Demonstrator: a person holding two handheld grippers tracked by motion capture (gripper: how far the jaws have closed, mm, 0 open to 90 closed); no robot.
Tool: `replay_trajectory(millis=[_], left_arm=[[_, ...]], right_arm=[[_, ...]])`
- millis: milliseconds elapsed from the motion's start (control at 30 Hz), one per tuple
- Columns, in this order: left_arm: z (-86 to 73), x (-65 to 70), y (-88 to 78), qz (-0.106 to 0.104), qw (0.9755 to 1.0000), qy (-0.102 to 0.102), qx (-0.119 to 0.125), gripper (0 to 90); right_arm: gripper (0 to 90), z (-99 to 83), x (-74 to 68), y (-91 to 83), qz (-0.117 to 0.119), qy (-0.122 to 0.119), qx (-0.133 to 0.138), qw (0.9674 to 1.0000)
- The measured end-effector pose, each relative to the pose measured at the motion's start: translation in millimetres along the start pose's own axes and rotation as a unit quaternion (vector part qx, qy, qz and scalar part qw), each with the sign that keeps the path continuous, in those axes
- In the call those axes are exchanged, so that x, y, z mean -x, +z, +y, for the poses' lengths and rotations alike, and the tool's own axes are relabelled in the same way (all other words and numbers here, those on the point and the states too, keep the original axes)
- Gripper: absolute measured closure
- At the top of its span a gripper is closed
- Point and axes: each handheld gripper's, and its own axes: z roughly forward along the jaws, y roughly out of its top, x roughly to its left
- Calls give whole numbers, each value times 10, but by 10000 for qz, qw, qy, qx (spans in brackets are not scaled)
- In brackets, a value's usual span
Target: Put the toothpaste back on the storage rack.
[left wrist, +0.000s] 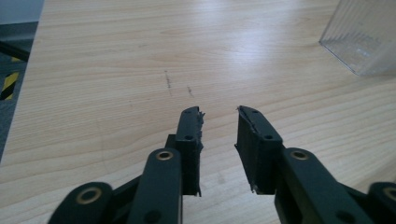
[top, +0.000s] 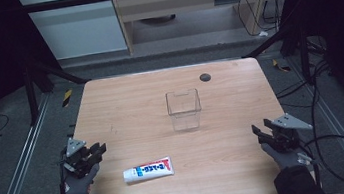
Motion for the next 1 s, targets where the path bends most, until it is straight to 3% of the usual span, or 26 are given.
replay_trajectory(millis=[133,300,433,567,600,733,767,833,900,933,967,1000], left_arm=[[18,79,-24,-161,9998,85,-79,740],[17,162,-43,-275,9991,229,-205,784],[29,250,-27,-439,9972,465,-379,827],[29,307,-4,-552,9953,621,-494,887],[27,339,16,-649,9936,709,-588,890],[27,388,46,-787,9913,766,-726,892],[21,418,62,-886,9892,816,-836,892],[15,435,70,-928,9883,826,-887,893],[6,464,91,-1018,9858,893,-994,892],[-4,497,109,-1086,9831,976,-1102,893],[-4,497,109,-1086,9831,976,-1102,893],[-16,533,119,-1130,9809,1044,-1191,892]], right_arm=[[548,21,-109,-80,87,-108,-2,9999],[546,48,-234,-121,136,-127,-19,9998],[535,63,-324,-119,239,-91,-45,9997],[534,45,-324,-85,313,-96,-101,9994],[529,31,-310,-55,337,-72,-180,9992],[519,24,-305,-46,348,-54,-182,9992],[507,19,-308,-41,349,-61,-186,9992],[501,16,-309,-39,365,-52,-198,9991],[485,-3,-312,-19,365,-81,-233,9990],[474,-16,-315,-8,378,-112,-254,9989],[474,-16,-315,-8,378,-112,-254,9989],[467,-25,-317,1,379,-139,-272,9988]])
